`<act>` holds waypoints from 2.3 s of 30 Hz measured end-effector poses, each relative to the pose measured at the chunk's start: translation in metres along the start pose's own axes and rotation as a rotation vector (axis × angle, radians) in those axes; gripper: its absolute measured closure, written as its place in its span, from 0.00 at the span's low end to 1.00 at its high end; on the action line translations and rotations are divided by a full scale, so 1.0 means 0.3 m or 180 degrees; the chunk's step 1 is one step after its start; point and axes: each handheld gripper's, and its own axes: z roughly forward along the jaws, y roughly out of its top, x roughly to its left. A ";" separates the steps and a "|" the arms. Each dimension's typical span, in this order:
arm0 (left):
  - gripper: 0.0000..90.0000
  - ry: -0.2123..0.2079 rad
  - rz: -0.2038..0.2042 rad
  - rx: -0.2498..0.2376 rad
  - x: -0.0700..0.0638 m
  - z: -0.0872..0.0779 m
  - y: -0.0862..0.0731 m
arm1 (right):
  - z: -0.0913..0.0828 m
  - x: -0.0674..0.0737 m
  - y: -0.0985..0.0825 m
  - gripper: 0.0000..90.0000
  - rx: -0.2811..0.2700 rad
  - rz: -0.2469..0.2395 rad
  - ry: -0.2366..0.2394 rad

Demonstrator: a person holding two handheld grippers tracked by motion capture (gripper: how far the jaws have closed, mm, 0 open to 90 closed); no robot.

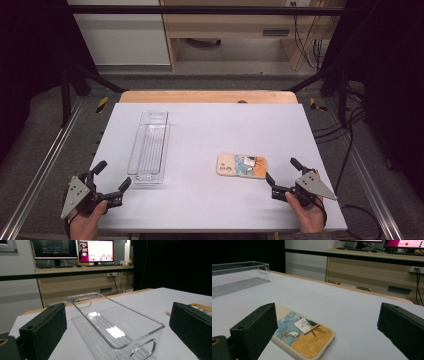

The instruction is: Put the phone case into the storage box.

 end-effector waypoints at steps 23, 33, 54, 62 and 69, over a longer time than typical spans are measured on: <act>0.01 -0.0001 -0.0015 0.0055 -0.006 -0.008 -0.006 | 0.010 0.057 0.007 0.05 0.0230 -0.0077 0.0135; 0.01 -0.0004 0.0003 0.0058 -0.007 -0.012 -0.003 | 0.011 0.092 0.012 0.08 0.0318 -0.0213 0.0240; 0.01 0.0051 -0.0025 0.0034 0.004 -0.020 0.000 | 0.013 0.127 0.017 0.26 0.0456 -0.0239 0.0503; 0.02 0.0048 -0.0035 0.0033 0.008 -0.018 0.000 | 0.038 0.126 0.037 0.48 0.0911 -0.0354 0.0626; 0.02 0.0059 -0.0039 0.0027 0.008 -0.020 0.001 | 0.056 0.123 0.058 0.58 0.1275 -0.0465 0.0694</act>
